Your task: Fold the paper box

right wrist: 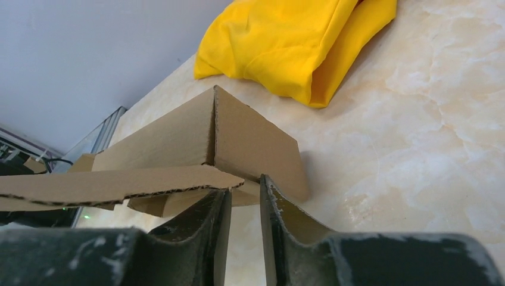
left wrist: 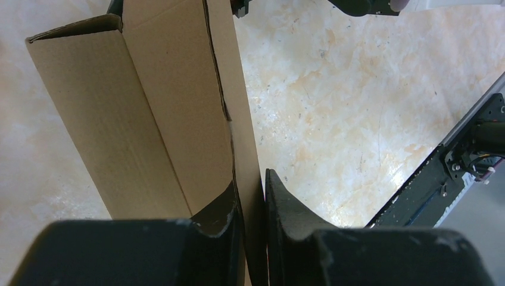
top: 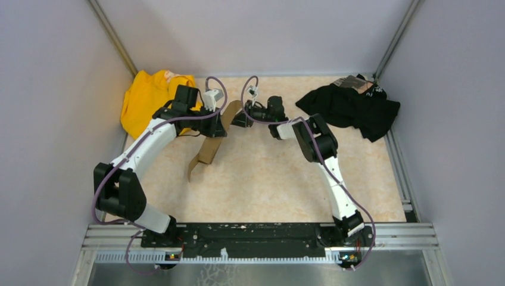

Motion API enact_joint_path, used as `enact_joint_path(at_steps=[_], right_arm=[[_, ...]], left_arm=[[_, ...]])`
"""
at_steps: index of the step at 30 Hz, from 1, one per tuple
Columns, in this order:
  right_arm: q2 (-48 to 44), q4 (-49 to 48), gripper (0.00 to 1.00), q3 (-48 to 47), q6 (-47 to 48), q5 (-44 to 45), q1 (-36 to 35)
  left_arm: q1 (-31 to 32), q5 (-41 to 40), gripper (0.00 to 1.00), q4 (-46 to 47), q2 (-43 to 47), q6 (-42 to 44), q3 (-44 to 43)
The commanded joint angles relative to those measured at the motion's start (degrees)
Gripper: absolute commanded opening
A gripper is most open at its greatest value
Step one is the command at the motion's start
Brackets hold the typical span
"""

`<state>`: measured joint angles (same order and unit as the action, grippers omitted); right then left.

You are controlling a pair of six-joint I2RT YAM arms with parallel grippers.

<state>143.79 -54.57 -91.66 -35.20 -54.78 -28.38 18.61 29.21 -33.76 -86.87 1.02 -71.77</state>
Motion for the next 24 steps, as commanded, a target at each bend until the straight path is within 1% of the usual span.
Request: enact_joint_path(at_steps=[1,3,5,7,9,13,15,17,18,19,21,24], right_arm=[[0.0,-7.5,0.2,-0.7,-1.8,1.3,-1.7],[-0.4,-7.9,0.18,0.1,-1.4,2.1,-2.0],[-0.6,-7.6,0.22,0.4,-1.0,3.0,-2.1],[-0.5,-7.4,0.29,0.4,-1.1,3.8,-2.1],[0.2,-8.0,0.41,-0.4,-2.0,3.9,-2.0],[2.7,-7.8,0.49,-4.6,-4.0,2.9,-1.9],[4.2,-8.0,0.55,-6.8,-5.1,1.8,-2.0],[5.2,-8.2,0.72,-8.2,-5.9,0.8,-2.0],[5.5,-8.3,0.78,-8.9,-6.2,-0.1,-2.1],[5.9,-8.1,0.82,-9.5,-6.3,-0.8,-2.0],[6.1,-6.6,0.84,-10.6,-5.4,-1.7,-2.3],[5.8,-0.5,0.85,-12.5,-1.3,-2.0,-3.1]], left_arm=[[-0.3,4.5,0.2,1.6,0.7,0.0,0.8],[-0.4,4.8,0.2,1.8,0.9,-0.2,0.9],[-0.5,5.0,0.2,1.7,0.9,-0.2,0.9],[-0.6,5.3,0.21,1.8,1.0,-0.2,1.0],[-0.7,5.5,0.21,1.8,1.1,-0.3,1.0],[-0.9,5.8,0.21,1.9,1.3,-0.4,1.2],[-1.1,6.2,0.21,1.9,1.3,-0.4,1.2],[-1.2,6.5,0.21,1.9,1.4,-0.5,1.0],[-1.4,6.7,0.21,1.9,1.3,-0.5,1.0],[-1.5,7.0,0.21,1.9,1.3,-0.5,0.9],[-1.8,7.9,0.21,1.9,1.4,-0.7,0.8],[-2.4,9.9,0.22,2.1,1.7,-0.9,0.7]])
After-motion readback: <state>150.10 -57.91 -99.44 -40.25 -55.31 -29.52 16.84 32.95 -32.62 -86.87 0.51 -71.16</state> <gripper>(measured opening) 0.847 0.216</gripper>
